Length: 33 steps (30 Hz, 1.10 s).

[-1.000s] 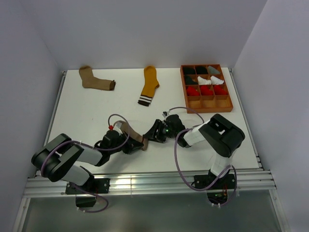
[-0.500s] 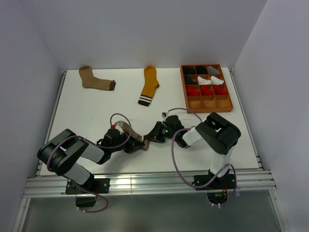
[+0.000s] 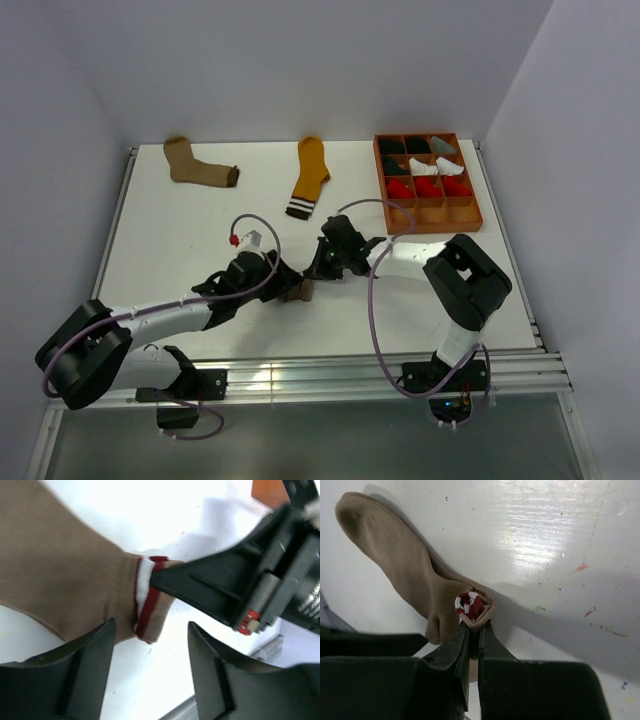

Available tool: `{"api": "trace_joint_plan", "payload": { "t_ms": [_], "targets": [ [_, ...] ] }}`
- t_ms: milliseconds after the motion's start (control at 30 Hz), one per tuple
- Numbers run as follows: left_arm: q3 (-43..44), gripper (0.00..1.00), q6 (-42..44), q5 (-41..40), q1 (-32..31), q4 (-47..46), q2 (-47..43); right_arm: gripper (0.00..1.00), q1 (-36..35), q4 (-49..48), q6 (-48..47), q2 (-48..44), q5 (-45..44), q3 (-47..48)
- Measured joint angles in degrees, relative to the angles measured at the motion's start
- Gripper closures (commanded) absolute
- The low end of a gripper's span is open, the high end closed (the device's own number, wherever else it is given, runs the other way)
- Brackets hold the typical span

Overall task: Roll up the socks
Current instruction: Roll the sock at the center of the board.

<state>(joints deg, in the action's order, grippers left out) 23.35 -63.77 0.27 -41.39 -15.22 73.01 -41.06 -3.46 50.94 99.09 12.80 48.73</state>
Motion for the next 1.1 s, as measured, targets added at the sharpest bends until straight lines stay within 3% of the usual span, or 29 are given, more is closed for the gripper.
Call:
{"api": "trace_joint_plan", "payload": {
  "t_ms": [100,367,733,867,900,967,1033,1100],
  "targets": [
    [3.6,0.31,3.3,-8.2,-6.1,5.1,-2.0,1.0,-1.0,7.8,-1.2,0.2,-3.2,4.7],
    [12.0,0.35,10.1,-27.0,-21.2,12.2,4.5,1.0,-3.7,23.8,-2.4,4.7,-8.9,15.7],
    [19.5,0.43,15.1,-38.3,-26.3,16.5,17.6,1.0,-4.1,27.9,-2.4,6.3,-9.3,17.6],
    [20.9,0.56,14.6,-39.8,-27.6,17.7,20.7,1.0,-4.0,28.3,-2.4,6.4,-8.9,17.7],
    [21.2,0.63,14.4,-40.4,-27.8,18.1,21.1,1.0,-4.0,28.4,-2.4,6.5,-8.9,17.7],
    [22.1,0.88,13.7,-41.3,-27.8,19.5,21.7,1.0,-3.8,28.3,-2.4,6.7,-8.5,17.7],
    [22.7,0.99,13.1,-41.7,-28.0,20.7,21.9,1.0,-3.7,28.2,-2.4,6.7,-8.3,17.7],
    [22.9,1.0,12.9,-41.8,-28.1,21.3,21.9,1.0,-3.7,27.8,-2.3,6.7,-8.0,17.6]
  ]
}}
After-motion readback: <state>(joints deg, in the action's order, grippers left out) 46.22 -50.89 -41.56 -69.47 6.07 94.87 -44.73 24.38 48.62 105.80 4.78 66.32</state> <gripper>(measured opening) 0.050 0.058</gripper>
